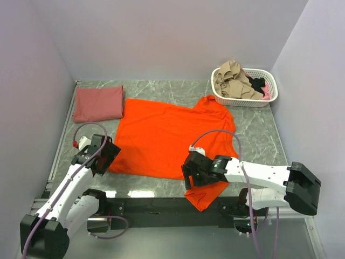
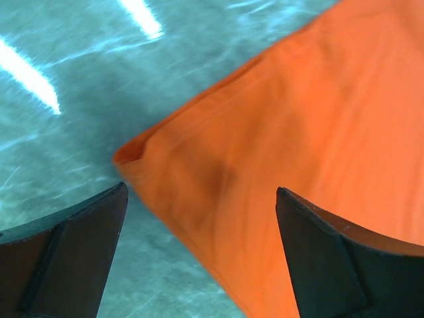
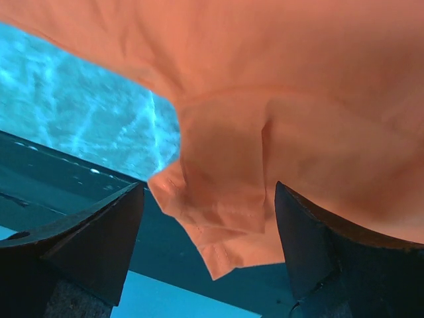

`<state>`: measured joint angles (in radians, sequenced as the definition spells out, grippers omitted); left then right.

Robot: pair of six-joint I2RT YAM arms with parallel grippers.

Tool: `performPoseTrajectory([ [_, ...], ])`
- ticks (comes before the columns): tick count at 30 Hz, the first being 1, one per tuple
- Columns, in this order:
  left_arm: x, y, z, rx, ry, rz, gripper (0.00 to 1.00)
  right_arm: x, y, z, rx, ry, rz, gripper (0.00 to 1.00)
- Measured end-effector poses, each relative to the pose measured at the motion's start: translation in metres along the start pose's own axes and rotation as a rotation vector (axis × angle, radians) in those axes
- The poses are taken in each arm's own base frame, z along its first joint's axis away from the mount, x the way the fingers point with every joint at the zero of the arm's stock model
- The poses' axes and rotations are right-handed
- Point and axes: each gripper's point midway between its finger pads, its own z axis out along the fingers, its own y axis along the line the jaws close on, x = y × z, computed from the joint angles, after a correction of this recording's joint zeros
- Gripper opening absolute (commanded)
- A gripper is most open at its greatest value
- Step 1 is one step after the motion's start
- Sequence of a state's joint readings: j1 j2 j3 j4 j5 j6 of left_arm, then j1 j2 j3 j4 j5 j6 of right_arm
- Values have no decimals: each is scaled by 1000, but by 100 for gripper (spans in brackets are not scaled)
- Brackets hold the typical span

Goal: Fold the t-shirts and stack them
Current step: Flatten the tshirt out

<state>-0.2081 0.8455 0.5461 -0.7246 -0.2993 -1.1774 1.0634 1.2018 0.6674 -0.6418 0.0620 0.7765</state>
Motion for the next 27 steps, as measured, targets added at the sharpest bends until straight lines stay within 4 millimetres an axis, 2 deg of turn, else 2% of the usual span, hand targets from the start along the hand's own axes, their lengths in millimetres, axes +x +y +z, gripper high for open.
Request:
performPoseTrajectory([
  [6, 5, 14, 5, -62, 6, -24, 99, 20, -2, 10, 76, 41, 7, 86],
  [11, 5, 16, 5, -77, 6, -30, 99, 34, 8, 14, 72, 76, -27, 85],
  [14, 4, 17, 5, -80, -2, -37, 99, 39, 26, 10, 33, 84, -67, 84],
  [18, 1, 17, 3, -74, -17, -47, 99, 42, 60, 2, -92, 95, -102, 84],
  [22, 0, 18, 3, -77, -24, -48, 99, 48, 88, 3, -192, 126, -148, 84],
  [27, -1, 20, 3, -86, -29, -45, 99, 51, 107, 6, -226, 142, -208, 84],
])
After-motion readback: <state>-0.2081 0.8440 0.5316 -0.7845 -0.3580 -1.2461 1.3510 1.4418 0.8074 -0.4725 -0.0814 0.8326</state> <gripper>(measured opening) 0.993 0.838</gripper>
